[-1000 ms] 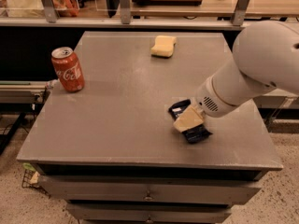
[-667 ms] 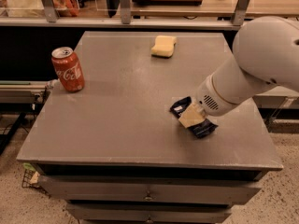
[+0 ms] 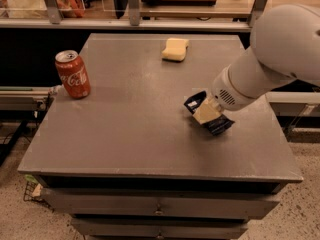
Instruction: Move rxbar blueberry near sponge
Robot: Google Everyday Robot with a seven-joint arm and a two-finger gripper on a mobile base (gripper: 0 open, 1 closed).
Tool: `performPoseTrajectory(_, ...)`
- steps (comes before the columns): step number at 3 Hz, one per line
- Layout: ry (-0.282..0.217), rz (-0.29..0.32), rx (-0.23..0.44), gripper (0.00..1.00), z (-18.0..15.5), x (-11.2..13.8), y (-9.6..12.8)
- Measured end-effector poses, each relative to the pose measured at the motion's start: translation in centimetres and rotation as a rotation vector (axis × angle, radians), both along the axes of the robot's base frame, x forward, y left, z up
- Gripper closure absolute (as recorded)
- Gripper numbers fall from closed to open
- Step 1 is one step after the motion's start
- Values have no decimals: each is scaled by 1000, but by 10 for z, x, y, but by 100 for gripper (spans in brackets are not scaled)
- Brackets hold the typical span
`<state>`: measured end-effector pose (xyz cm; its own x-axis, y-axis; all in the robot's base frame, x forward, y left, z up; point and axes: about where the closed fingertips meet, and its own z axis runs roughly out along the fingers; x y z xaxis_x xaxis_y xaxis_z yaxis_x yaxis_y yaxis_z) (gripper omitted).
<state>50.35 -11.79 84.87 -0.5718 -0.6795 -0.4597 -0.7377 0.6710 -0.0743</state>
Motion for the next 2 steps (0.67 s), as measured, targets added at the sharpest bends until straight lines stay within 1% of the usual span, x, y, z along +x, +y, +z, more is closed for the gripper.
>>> performPoseTrajectory(1, -116, 5, -28, 100, 30, 43, -27)
performPoseTrajectory(2, -147, 6, -27, 100, 43, 52, -31)
